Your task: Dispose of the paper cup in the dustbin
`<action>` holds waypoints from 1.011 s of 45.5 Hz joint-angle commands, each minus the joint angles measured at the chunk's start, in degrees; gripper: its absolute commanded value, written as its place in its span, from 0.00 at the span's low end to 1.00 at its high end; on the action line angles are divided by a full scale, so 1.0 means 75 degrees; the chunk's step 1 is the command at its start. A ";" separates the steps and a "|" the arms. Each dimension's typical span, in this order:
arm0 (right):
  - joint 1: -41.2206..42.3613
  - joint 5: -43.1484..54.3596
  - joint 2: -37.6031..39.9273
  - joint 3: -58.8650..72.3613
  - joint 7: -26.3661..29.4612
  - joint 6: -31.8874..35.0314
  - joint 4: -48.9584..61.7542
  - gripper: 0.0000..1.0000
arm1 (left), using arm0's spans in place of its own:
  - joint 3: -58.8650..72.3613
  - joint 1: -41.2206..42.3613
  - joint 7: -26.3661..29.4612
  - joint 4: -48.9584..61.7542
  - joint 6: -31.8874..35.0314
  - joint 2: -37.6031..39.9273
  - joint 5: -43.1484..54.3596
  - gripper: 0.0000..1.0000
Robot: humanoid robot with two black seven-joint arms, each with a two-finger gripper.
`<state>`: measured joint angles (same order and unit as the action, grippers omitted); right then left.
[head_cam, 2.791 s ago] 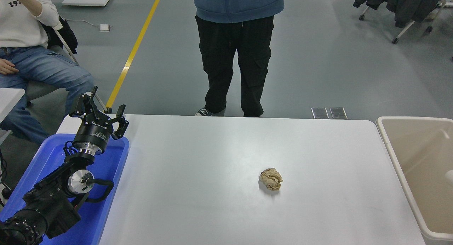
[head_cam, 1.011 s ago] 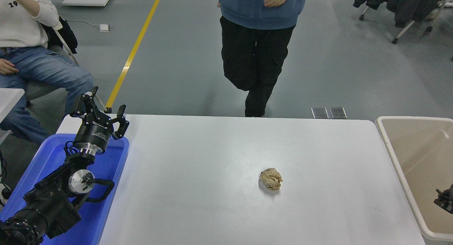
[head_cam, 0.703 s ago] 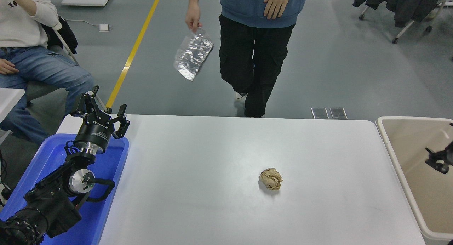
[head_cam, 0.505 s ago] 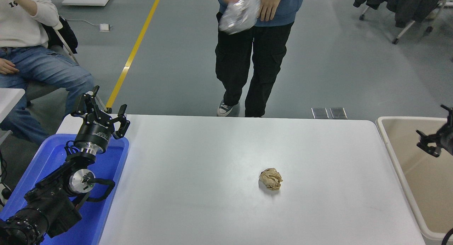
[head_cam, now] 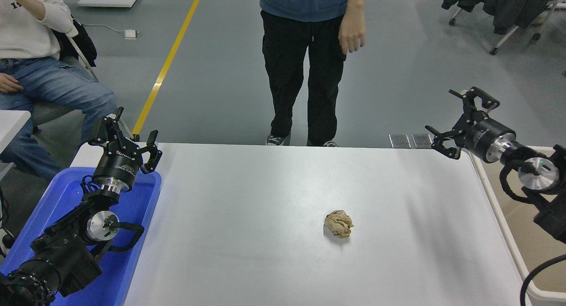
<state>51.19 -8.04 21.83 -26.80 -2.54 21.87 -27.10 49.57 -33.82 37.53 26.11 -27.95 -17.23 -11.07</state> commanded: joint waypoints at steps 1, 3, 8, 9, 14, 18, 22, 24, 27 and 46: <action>0.0053 0.0521 -0.0999 -0.0060 -0.0329 -0.0572 -0.0054 1.00 | 0.0000 -0.0003 0.0000 0.0000 0.0000 0.0000 0.0000 1.00; 0.0053 0.0486 -0.1140 -0.0153 -0.0329 -0.0607 -0.0043 1.00 | 0.0000 -0.0003 0.0000 0.0000 0.0000 0.0000 0.0000 1.00; -0.0040 0.0474 -0.1316 -0.0481 -0.0329 -0.0631 -0.0054 1.00 | 0.0000 -0.0003 0.0000 0.0000 0.0000 0.0000 0.0000 1.00; -0.0052 0.0474 -0.1351 -0.0528 -0.0329 -0.0642 -0.0054 1.00 | 0.0000 -0.0003 0.0000 0.0000 0.0000 0.0000 0.0000 1.00; -0.0064 0.0474 -0.1597 -0.0622 -0.0329 -0.0713 -0.0043 1.00 | 0.0000 -0.0003 0.0000 0.0000 0.0000 0.0000 0.0000 1.00; -0.0122 0.0474 -0.1609 -0.0634 -0.0329 -0.0771 -0.0008 1.00 | 0.0000 -0.0003 0.0000 0.0000 0.0000 0.0000 0.0000 1.00; -0.0251 0.0427 -0.1609 -0.0716 -0.0341 -0.0771 -0.0008 1.00 | 0.0000 -0.0003 0.0000 0.0000 0.0000 0.0000 0.0000 1.00; -0.0333 0.0427 -0.1609 -0.0868 -0.0353 -0.0760 -0.0019 1.00 | 0.0000 -0.0003 0.0000 0.0000 0.0000 0.0000 0.0000 1.00; -0.0473 0.0427 -0.1621 -0.1114 -0.0341 -0.0713 -0.0043 1.00 | 0.0000 -0.0003 0.0000 0.0000 0.0000 0.0000 0.0000 1.00; -0.0579 0.0427 -0.2195 -0.1454 -0.0750 -0.0783 0.0156 1.00 | 0.0000 -0.0003 0.0000 0.0000 0.0000 0.0000 0.0000 1.00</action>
<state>47.23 -4.83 7.92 -36.19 -5.68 16.36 -27.29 49.57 -33.84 37.53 26.10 -27.95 -17.23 -11.08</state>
